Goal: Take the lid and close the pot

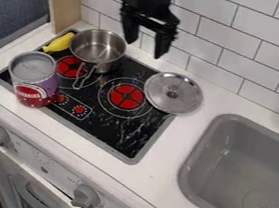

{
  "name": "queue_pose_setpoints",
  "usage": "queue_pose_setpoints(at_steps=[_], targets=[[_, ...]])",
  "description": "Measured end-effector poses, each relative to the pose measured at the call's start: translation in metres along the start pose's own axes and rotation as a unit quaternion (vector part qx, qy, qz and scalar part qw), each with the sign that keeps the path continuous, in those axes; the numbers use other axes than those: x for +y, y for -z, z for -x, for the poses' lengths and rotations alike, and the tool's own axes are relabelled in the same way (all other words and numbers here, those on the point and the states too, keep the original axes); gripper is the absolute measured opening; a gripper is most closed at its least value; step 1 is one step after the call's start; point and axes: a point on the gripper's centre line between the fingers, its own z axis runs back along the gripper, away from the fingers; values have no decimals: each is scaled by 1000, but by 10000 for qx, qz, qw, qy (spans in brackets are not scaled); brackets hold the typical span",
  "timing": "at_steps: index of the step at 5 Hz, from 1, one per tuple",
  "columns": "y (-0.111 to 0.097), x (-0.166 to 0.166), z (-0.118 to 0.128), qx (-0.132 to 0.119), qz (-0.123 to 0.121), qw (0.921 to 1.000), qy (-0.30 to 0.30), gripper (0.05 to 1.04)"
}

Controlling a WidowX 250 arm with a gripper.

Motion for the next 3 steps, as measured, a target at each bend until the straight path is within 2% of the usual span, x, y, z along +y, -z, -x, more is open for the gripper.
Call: queue_pose_setpoints(at_steps=[1, 2, 3], targets=[[17, -26, -5, 224, 115, 9986, 474, 1001], [37, -44, -12, 477, 31, 9959, 765, 1001], [53, -50, -15, 677, 61, 9939, 872, 1001]])
